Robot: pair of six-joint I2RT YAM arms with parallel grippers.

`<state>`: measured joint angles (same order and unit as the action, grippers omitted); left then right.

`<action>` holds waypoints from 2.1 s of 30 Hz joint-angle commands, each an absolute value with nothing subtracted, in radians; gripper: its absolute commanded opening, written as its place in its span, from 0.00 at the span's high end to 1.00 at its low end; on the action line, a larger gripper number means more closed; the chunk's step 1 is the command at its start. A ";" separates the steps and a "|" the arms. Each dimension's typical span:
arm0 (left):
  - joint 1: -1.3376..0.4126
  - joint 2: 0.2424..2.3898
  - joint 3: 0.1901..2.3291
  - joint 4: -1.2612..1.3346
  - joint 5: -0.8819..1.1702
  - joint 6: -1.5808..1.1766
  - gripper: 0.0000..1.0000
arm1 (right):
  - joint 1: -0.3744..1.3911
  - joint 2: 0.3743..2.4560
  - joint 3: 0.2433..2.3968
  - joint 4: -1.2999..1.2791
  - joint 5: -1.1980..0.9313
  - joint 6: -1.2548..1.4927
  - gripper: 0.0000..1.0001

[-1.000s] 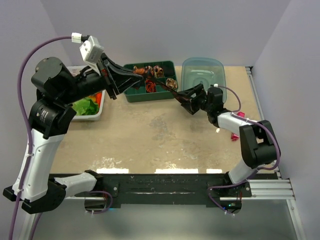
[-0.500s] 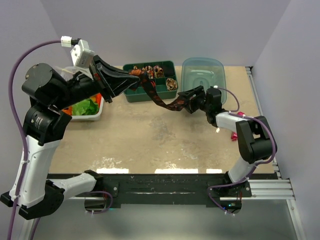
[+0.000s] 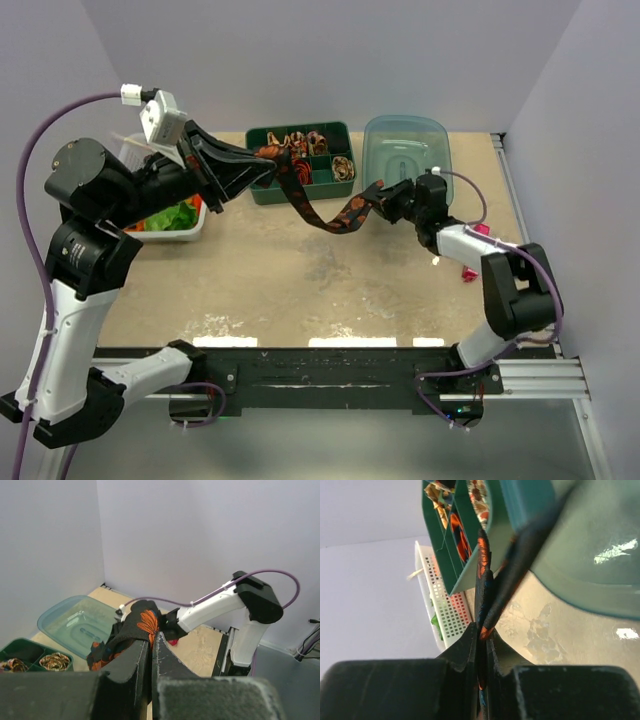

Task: Roll the ties
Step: Place the tie at the center of the board.

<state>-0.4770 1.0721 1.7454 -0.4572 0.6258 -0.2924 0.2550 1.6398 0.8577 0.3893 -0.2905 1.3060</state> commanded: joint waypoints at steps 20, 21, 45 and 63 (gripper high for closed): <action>-0.469 1.124 1.060 0.087 0.692 -0.338 1.00 | 0.049 1.095 0.508 0.091 -0.032 0.986 1.00; -0.469 1.129 1.043 0.089 0.689 -0.334 1.00 | 0.043 1.094 0.499 0.074 -0.022 0.977 1.00; -0.479 0.946 0.836 -0.112 0.332 -0.258 1.00 | 0.002 1.193 0.428 0.106 0.003 0.931 0.91; -0.495 0.933 0.827 -0.112 0.268 -0.270 1.00 | -0.041 1.267 0.460 0.063 0.003 0.896 0.73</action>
